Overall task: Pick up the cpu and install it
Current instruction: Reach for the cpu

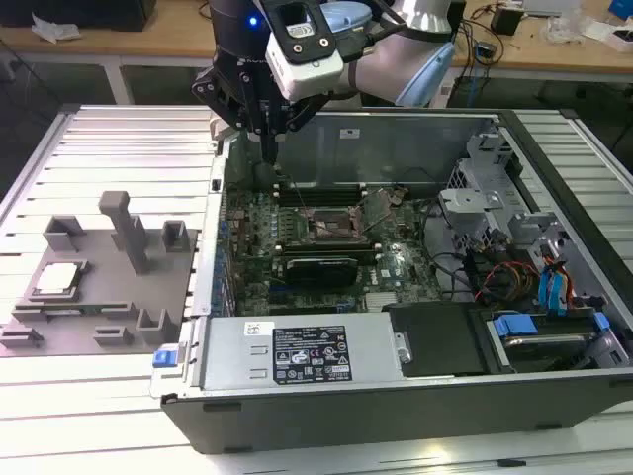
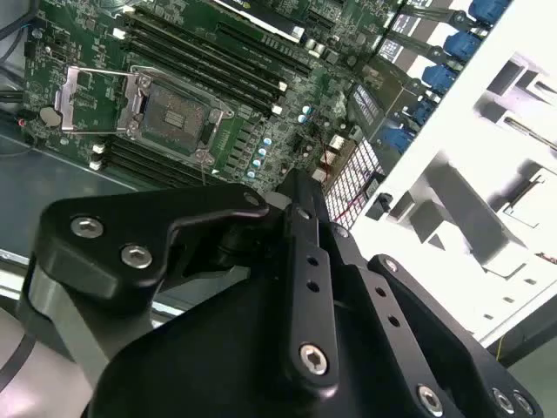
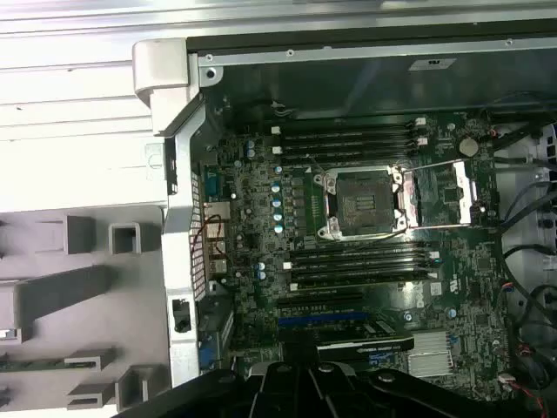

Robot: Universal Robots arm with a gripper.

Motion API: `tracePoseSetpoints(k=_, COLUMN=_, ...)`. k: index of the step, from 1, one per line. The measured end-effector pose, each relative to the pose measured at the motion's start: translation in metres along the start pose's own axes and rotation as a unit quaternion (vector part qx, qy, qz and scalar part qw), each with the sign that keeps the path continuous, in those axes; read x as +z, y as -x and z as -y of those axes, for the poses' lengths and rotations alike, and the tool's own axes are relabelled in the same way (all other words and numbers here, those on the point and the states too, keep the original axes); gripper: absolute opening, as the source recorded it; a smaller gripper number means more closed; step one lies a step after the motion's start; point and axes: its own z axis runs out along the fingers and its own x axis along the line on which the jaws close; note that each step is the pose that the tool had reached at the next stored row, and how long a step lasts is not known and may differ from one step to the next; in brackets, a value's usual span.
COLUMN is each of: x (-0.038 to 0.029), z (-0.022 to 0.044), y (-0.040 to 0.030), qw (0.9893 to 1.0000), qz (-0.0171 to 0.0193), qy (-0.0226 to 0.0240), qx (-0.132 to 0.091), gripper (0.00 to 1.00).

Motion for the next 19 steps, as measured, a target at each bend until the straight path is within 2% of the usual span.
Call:
tracePoseSetpoints(k=11, x=0.0000, z=0.0000, y=0.0000, qw=1.0000, qz=0.0000, qy=0.0000, qx=0.000, gripper=0.11)
tracePoseSetpoints(k=16, x=-0.0001, z=0.0003, y=-0.0042, qw=1.0000, qz=0.0000, qy=0.0000, qx=0.000, gripper=0.11)
tracePoseSetpoints(k=19, x=-0.0002, z=0.0004, y=-0.0102, qw=1.0000, qz=0.0001, qy=0.0000, qx=0.000, gripper=0.11)
